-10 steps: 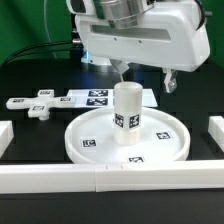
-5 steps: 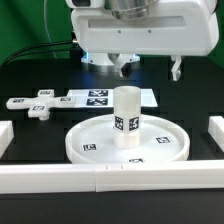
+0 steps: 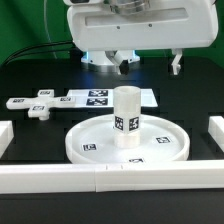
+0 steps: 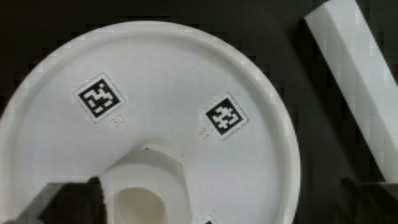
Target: Assemble round table
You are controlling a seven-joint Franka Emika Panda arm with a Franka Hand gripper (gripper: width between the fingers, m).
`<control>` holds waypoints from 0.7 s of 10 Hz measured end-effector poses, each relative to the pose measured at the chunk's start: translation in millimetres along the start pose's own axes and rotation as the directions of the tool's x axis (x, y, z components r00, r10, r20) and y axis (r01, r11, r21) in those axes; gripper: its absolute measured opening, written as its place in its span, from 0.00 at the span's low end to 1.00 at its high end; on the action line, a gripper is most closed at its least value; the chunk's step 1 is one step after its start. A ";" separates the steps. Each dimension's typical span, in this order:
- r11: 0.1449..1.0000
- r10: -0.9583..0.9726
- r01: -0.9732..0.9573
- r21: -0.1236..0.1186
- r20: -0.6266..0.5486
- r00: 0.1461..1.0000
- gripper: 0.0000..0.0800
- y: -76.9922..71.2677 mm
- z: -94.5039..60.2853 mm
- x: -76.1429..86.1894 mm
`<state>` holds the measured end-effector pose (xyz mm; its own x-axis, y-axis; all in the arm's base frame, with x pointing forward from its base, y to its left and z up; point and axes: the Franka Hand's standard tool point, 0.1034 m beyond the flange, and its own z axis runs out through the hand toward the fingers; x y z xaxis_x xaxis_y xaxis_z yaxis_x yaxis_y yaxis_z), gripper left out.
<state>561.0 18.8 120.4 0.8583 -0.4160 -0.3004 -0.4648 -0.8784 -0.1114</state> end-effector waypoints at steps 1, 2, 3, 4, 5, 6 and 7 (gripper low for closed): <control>0.997 -0.071 0.071 -0.010 -0.003 0.998 0.81 4.7 -1.7 1.6; 0.964 -0.265 0.265 -0.037 -0.007 0.964 0.81 19.7 -7.3 6.6; 0.951 -0.309 0.308 -0.026 -0.006 0.951 0.81 35.8 -10.6 11.4; 0.953 -0.302 0.302 -0.008 -0.009 0.953 0.81 52.9 -14.8 17.4; 0.959 -0.282 0.282 -0.009 -0.010 0.959 0.81 51.7 -14.3 17.5; 0.956 -0.292 0.292 -0.010 -0.008 0.956 0.81 47.8 -12.9 15.9; 0.957 -0.289 0.289 -0.010 -0.008 0.957 0.81 49.2 -13.0 16.4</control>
Offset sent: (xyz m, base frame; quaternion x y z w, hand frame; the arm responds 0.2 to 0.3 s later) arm -0.0225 -0.0685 0.0083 0.0794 -0.0163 -0.0592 0.9949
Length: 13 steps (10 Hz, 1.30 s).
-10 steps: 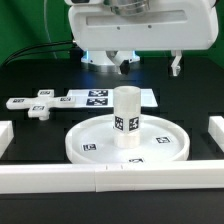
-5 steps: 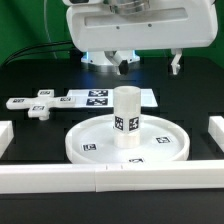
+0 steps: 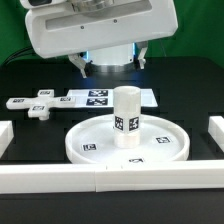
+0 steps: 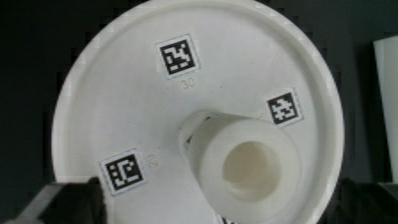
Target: Assemble round table
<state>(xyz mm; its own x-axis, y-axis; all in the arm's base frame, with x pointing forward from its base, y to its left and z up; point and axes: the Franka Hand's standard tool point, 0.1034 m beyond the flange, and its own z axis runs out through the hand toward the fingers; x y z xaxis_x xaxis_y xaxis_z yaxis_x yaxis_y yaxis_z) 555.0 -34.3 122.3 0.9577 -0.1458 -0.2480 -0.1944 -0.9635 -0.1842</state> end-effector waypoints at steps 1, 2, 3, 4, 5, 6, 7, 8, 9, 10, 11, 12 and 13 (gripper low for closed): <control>0.998 -0.056 0.056 -0.011 -0.009 0.998 0.81 3.2 -0.8 1.8; 0.958 -0.282 0.278 -0.069 -0.045 0.958 0.81 14.7 -1.9 7.9; 0.942 -0.333 0.331 -0.060 -0.019 0.943 0.81 21.5 3.5 0.6; 0.928 -0.369 0.367 -0.062 -0.016 0.929 0.81 21.8 3.6 1.2; 0.898 -0.438 0.436 -0.063 -0.012 0.899 0.81 22.1 4.0 1.3; 0.882 -0.469 0.467 -0.063 -0.009 0.883 0.81 22.4 4.6 1.2; 0.843 -0.536 0.535 -0.064 -0.003 0.844 0.81 22.8 4.8 1.2; 0.786 -0.615 0.613 -0.080 -0.001 0.789 0.81 25.5 4.4 2.8; 0.626 -0.773 0.765 -0.153 0.002 0.634 0.81 34.2 3.5 6.9; 0.590 -0.804 0.794 -0.150 -0.022 0.594 0.81 41.7 7.9 -3.4; 0.626 -0.779 0.771 -0.117 -0.054 0.624 0.81 56.2 10.7 -10.5; 0.637 -0.769 0.759 -0.130 -0.040 0.638 0.81 57.7 8.9 -7.9; 0.629 -0.776 0.767 -0.131 -0.039 0.630 0.81 53.0 9.7 -7.5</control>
Offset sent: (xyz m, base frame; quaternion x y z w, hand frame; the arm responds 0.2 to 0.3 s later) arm 0.0000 0.0000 0.0000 0.0000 0.0000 -0.1296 0.9916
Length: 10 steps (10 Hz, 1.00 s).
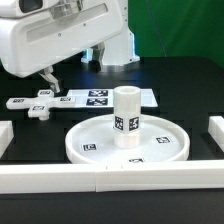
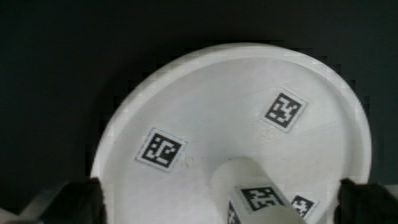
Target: Assemble round table
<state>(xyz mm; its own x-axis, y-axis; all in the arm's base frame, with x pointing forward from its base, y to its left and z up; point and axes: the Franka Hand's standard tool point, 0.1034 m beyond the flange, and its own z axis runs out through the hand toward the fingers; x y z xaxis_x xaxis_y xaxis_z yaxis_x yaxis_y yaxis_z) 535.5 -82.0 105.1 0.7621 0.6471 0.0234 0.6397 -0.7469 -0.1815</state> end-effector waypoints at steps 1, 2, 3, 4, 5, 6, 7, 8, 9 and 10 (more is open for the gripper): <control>1.000 0.002 -0.002 0.000 0.000 1.000 0.81 0.7 0.0 -1.0; 1.000 0.004 -0.004 0.000 0.000 1.000 0.81 1.9 0.7 -4.2; 1.000 -0.014 0.014 -0.016 -0.004 1.000 0.81 5.9 4.5 -24.1; 0.997 -0.002 0.001 -0.077 -0.019 1.000 0.81 8.3 3.8 -41.9; 0.974 -0.052 0.038 -0.223 -0.057 0.997 0.81 11.1 -3.9 -46.2; 0.958 -0.088 0.068 -0.279 -0.059 0.994 0.81 4.7 -3.4 -47.4; 0.963 -0.083 0.067 -0.261 -0.052 0.995 0.81 3.3 -0.7 -48.8; 0.963 -0.081 0.064 -0.262 -0.053 0.995 0.81 4.6 -1.1 -49.2; 0.963 -0.081 0.064 -0.262 -0.053 0.995 0.81 4.5 -0.7 -49.4; 0.964 -0.080 0.064 -0.259 -0.050 0.996 0.81 5.5 0.1 -51.8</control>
Offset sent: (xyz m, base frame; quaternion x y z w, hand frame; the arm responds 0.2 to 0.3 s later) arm -0.0626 -0.0458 -0.0038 -0.0976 0.0051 -0.0103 0.9952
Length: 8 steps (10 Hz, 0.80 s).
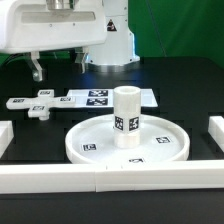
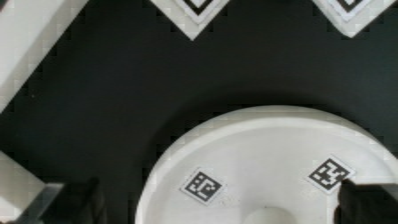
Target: Assemble round table
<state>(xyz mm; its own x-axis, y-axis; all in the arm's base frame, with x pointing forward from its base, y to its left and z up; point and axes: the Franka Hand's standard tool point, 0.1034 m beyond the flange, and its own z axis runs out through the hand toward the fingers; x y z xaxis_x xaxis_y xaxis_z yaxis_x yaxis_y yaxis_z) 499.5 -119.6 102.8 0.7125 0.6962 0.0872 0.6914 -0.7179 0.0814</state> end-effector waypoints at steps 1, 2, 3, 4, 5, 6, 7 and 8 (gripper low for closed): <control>1.000 0.014 -0.014 0.006 0.007 1.000 0.81 3.0 2.1 -9.3; 1.000 0.014 -0.014 -0.005 0.011 1.000 0.81 3.8 6.1 -23.7; 1.000 0.030 -0.030 -0.003 0.020 0.999 0.81 -0.4 11.9 -40.5; 0.999 0.036 -0.036 -0.001 0.025 0.999 0.81 -0.7 13.9 -49.3; 1.000 0.031 -0.031 -0.001 0.026 0.999 0.81 0.7 14.2 -54.1; 1.000 0.030 -0.030 -0.001 0.026 0.999 0.81 0.2 14.3 -53.2; 1.000 0.030 -0.030 -0.001 0.026 0.999 0.81 0.1 14.3 -53.0; 1.000 0.031 -0.031 -0.001 0.026 0.999 0.81 0.3 14.3 -53.4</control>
Offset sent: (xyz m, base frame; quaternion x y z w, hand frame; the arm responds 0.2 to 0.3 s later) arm -0.0318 -0.0266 -0.0159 -0.0152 0.0073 -0.0172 0.9997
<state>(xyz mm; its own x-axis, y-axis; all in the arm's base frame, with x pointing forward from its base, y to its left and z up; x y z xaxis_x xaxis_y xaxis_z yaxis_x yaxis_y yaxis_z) 463.3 -157.0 83.9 0.7364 0.6736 0.0636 0.6691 -0.7389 0.0796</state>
